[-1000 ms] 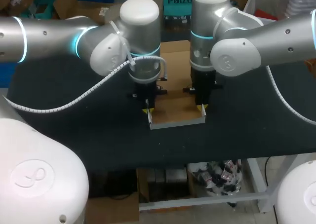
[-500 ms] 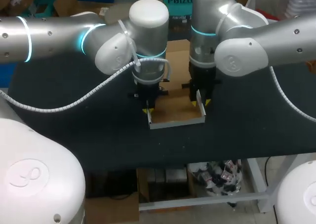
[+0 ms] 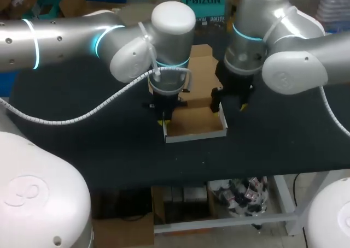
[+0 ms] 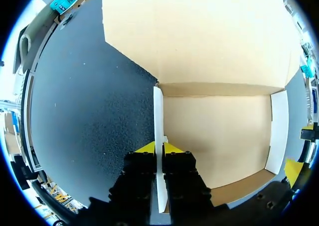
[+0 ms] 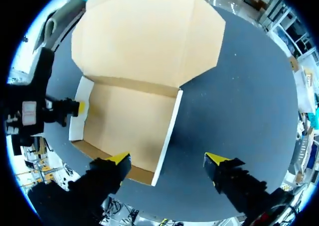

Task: Assemble the packaging by folding the flat box into shape, placing the metal phone stand inside, and closing the box properly

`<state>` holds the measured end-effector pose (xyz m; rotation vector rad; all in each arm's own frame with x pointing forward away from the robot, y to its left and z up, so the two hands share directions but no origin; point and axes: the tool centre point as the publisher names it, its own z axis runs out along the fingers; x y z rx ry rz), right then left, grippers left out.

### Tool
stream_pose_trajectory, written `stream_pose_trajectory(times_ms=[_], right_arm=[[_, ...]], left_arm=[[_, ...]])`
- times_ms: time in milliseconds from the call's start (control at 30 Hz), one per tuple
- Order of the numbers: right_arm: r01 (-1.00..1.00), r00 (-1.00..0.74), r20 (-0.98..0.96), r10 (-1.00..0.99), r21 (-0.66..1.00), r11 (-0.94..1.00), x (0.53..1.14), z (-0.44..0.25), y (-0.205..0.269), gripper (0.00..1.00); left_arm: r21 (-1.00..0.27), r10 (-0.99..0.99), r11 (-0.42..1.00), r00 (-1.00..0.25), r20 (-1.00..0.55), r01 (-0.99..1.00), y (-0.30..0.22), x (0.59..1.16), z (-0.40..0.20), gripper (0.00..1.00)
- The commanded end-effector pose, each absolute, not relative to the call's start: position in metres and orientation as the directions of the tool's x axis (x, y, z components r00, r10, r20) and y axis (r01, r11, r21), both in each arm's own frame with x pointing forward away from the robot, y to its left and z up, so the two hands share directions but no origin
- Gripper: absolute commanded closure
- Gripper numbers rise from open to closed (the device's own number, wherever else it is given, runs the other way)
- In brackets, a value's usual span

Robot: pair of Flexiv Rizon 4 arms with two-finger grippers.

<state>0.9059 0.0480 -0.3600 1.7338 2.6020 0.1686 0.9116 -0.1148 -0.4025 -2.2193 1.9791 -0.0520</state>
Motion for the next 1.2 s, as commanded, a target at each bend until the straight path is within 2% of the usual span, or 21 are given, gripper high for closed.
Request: stream_pose_trajectory(times_ms=[33,567,900,1200], right_arm=[[0.831,-0.536,0.065,0.842,0.218,0.512,0.893,-0.347,0.029,0.0],[0.831,-0.536,0.065,0.842,0.218,0.512,0.893,-0.347,0.029,0.0],[0.698,-0.704,0.124,0.699,0.304,0.649,0.884,-0.332,0.005,0.0],[0.468,-0.865,0.048,0.499,0.432,0.77,0.856,-0.318,-0.025,0.0]], left_arm=[[-0.153,-0.984,-0.105,0.125,-0.127,-0.983,-0.113,0.911,-0.406,1.0],[-0.155,-0.986,-0.122,0.138,-0.096,-0.98,-0.111,0.909,-0.402,1.0],[-0.155,-0.986,-0.122,0.138,-0.096,-0.98,-0.111,0.909,-0.402,1.0],[-0.155,-0.986,-0.122,0.138,-0.096,-0.98,-0.111,0.909,-0.402,1.0]])
